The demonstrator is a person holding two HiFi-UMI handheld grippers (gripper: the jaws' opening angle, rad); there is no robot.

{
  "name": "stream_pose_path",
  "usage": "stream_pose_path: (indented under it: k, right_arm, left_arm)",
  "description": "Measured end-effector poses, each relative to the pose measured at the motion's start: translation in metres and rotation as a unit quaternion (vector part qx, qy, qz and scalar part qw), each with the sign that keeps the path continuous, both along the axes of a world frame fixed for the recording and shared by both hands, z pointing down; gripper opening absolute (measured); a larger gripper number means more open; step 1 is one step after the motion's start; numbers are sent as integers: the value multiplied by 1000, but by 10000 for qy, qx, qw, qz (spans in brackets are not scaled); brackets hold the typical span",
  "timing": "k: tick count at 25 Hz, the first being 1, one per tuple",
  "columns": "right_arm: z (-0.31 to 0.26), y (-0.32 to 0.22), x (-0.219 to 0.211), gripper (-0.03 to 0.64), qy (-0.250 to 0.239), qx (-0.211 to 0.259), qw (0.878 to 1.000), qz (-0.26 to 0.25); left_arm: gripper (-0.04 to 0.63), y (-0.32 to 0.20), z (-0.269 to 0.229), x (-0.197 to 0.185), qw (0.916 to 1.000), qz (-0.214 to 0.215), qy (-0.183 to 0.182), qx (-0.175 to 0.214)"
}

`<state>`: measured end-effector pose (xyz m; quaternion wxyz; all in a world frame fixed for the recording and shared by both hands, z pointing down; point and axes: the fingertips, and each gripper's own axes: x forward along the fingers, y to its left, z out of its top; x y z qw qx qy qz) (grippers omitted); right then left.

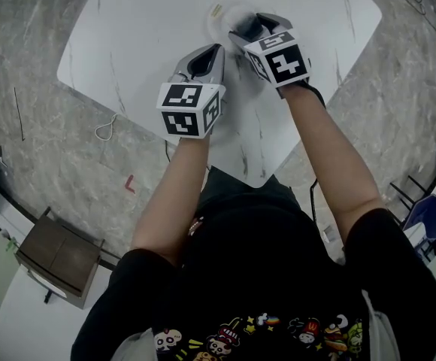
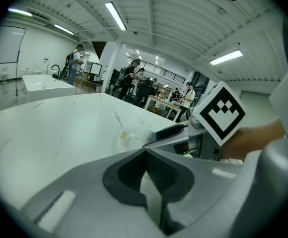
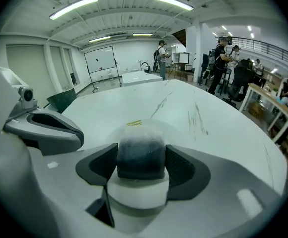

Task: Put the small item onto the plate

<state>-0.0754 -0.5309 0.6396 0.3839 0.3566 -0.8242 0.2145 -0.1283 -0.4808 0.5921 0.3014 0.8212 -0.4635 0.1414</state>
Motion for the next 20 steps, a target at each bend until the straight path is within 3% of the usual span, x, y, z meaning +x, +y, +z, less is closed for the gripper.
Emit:
stream_pose_path:
  k: [13, 20]
  right_arm:
    - [7, -5, -6, 330, 166, -139, 9996, -170]
    - [-12, 7, 0, 352, -244, 79, 9997, -2]
  left_arm:
    - [2, 0, -4, 2, 10000, -31, 14, 32]
    - [2, 2, -8, -4, 9999, -81, -12, 77]
